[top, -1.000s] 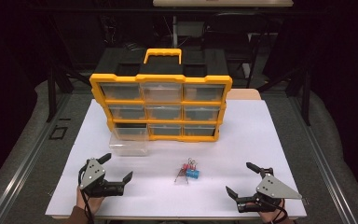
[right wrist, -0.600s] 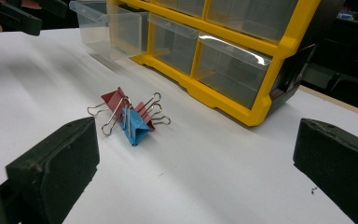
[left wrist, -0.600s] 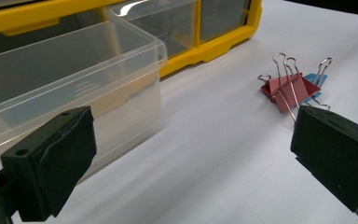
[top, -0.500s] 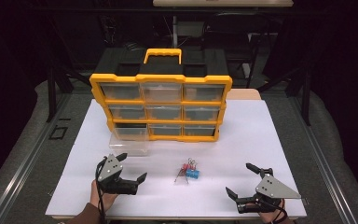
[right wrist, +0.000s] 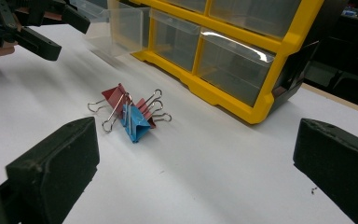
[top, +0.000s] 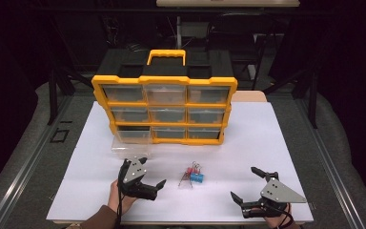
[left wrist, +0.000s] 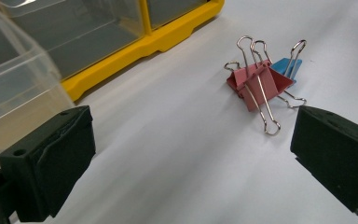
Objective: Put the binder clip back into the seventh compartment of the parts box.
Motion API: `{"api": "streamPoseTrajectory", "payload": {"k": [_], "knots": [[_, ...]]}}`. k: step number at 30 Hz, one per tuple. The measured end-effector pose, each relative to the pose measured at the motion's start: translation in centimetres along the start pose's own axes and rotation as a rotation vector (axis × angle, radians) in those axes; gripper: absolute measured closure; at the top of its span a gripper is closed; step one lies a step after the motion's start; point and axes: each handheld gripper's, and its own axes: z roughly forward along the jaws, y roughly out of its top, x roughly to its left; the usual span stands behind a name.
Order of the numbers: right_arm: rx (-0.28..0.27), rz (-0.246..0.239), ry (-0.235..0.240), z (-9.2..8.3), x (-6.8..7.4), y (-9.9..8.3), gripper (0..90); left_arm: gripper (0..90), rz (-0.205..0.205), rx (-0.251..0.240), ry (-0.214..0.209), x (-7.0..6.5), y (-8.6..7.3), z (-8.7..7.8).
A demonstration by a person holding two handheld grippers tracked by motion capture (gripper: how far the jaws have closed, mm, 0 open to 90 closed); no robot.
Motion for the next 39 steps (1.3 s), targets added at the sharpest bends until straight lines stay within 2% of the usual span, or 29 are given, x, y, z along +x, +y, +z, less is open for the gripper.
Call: {"api": "streamPoseTrajectory", "payload": {"k": [9, 15, 19, 20, 22, 26, 27, 29, 36, 39], "knots": [[0.004, 0.001, 0.001, -0.1, 0.0, 0.0, 0.0, 0.0, 0.035, 0.064, -0.046, -1.6, 0.4, 2.1], [0.006, 0.001, 0.0, -0.1, -0.1, -0.1, 0.0, 1.0, 0.045, 0.106, -0.058, -2.5, 0.5, 3.2], [0.009, 0.003, -0.002, -0.1, -0.1, -0.1, 0.0, 7.6, 0.05, 0.122, -0.071, -3.1, 0.5, 3.8], [0.012, 0.005, -0.004, -0.1, -0.1, -0.1, 0.0, 14.7, 0.048, 0.124, -0.071, -3.4, 0.5, 4.0], [0.014, 0.004, -0.005, -0.1, -0.1, -0.1, 0.0, 19.0, 0.041, 0.13, -0.074, -3.7, 0.6, 4.3], [0.018, 0.004, -0.007, -0.1, -0.1, -0.1, 0.0, 30.7, 0.053, 0.153, -0.066, -4.4, 0.5, 4.8], [0.018, 0.004, -0.007, -0.1, -0.1, -0.1, 0.0, 30.7, 0.053, 0.156, -0.06, -4.5, 0.5, 4.9], [0.02, 0.003, -0.009, -0.1, -0.1, -0.1, 0.0, 38.1, 0.05, 0.159, -0.058, -4.6, 0.5, 5.1], [0.026, 0.002, -0.011, -0.1, -0.1, -0.1, 0.0, 54.9, 0.002, 0.177, -0.039, -5.0, 0.3, 5.8], [0.028, 0.006, -0.012, -0.1, 0.0, -0.1, 0.0, 58.7, -0.014, 0.186, -0.004, -5.3, 0.2, 6.0]]}}
